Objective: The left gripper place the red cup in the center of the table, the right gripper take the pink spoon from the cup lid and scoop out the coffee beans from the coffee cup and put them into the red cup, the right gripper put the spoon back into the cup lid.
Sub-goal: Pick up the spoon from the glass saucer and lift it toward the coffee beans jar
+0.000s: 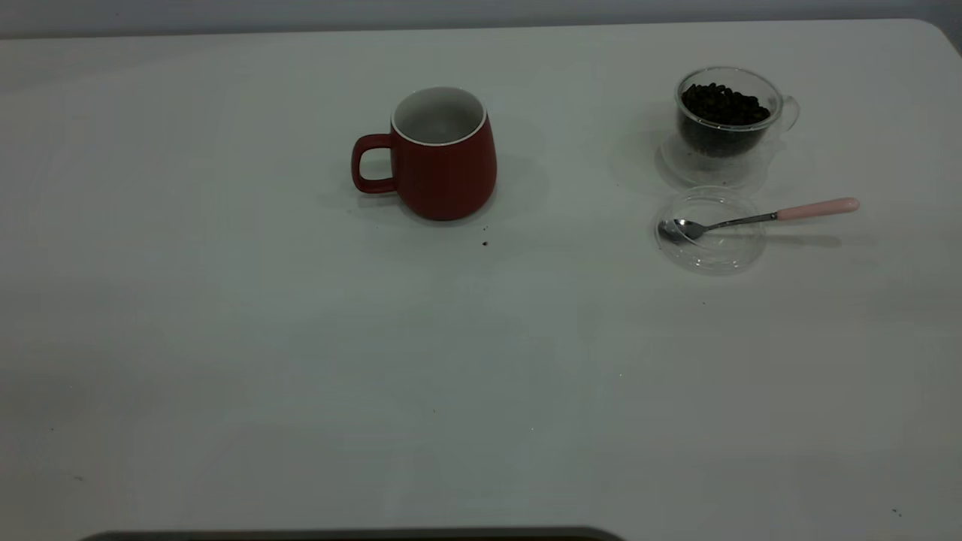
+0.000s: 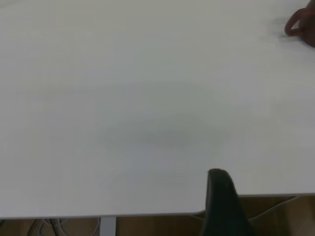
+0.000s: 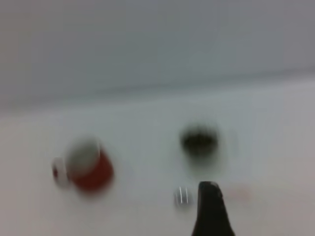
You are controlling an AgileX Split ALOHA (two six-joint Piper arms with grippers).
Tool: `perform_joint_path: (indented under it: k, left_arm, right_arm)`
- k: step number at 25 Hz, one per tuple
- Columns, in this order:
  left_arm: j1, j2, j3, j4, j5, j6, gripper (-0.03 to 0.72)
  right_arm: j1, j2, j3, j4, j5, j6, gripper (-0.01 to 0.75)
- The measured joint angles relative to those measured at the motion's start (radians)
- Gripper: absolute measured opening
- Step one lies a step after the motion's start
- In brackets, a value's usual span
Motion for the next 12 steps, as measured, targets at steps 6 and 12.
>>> perform_joint_path:
  k: [6, 12]
  left_arm:
    - [0.000, 0.000, 0.000, 0.000, 0.000, 0.000, 0.505]
    - [0.000, 0.000, 0.000, 0.000, 0.000, 0.000, 0.505]
  right_arm:
    - [0.000, 0.311, 0.000, 0.021, -0.200, -0.011, 0.560]
    - [0.000, 0.722, 0.000, 0.072, -0.261, -0.137, 0.560]
